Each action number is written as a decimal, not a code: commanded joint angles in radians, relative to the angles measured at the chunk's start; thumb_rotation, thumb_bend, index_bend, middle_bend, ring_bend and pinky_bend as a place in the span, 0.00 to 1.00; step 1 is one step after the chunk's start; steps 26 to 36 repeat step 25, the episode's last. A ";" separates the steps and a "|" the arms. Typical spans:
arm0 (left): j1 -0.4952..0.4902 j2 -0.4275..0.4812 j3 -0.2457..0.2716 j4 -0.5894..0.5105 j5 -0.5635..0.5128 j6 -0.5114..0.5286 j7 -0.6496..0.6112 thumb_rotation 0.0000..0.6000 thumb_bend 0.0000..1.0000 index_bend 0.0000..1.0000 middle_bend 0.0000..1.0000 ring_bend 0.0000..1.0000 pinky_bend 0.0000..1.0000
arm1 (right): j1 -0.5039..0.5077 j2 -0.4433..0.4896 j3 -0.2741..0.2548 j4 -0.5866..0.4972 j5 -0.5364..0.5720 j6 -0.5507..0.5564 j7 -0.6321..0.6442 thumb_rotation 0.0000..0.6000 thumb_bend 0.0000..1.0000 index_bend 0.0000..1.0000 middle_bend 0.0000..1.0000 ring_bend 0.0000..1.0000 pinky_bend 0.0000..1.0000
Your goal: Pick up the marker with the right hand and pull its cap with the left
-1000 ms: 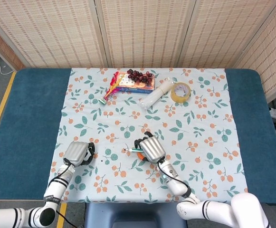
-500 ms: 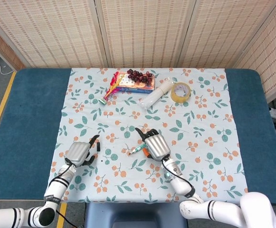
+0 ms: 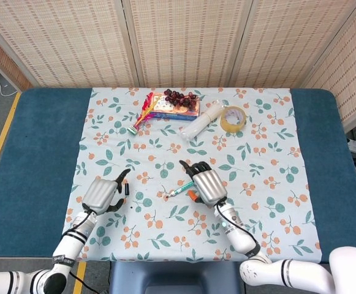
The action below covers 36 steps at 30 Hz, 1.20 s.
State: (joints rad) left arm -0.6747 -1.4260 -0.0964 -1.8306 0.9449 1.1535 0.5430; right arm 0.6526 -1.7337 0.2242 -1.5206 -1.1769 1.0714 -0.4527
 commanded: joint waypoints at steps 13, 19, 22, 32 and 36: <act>0.457 0.214 0.247 0.260 0.657 0.542 -0.567 1.00 0.39 0.00 0.00 0.00 0.11 | -0.432 0.477 -0.261 -0.184 -0.144 0.459 -0.059 1.00 0.18 0.00 0.00 0.00 0.00; 0.528 0.159 0.231 0.465 0.626 0.565 -0.589 1.00 0.40 0.00 0.00 0.00 0.06 | -0.517 0.500 -0.250 -0.148 -0.149 0.551 0.017 1.00 0.18 0.00 0.00 0.00 0.00; 0.534 0.187 0.223 0.447 0.590 0.515 -0.606 1.00 0.40 0.00 0.00 0.00 0.05 | -0.529 0.521 -0.233 -0.160 -0.155 0.564 0.031 1.00 0.18 0.00 0.00 0.00 0.00; 0.530 0.208 0.215 0.427 0.573 0.476 -0.597 1.00 0.41 0.00 0.00 0.00 0.05 | -0.532 0.533 -0.232 -0.172 -0.165 0.553 0.040 1.00 0.18 0.00 0.00 0.00 0.00; 0.530 0.208 0.215 0.427 0.573 0.476 -0.597 1.00 0.41 0.00 0.00 0.00 0.05 | -0.532 0.533 -0.232 -0.172 -0.165 0.553 0.040 1.00 0.18 0.00 0.00 0.00 0.00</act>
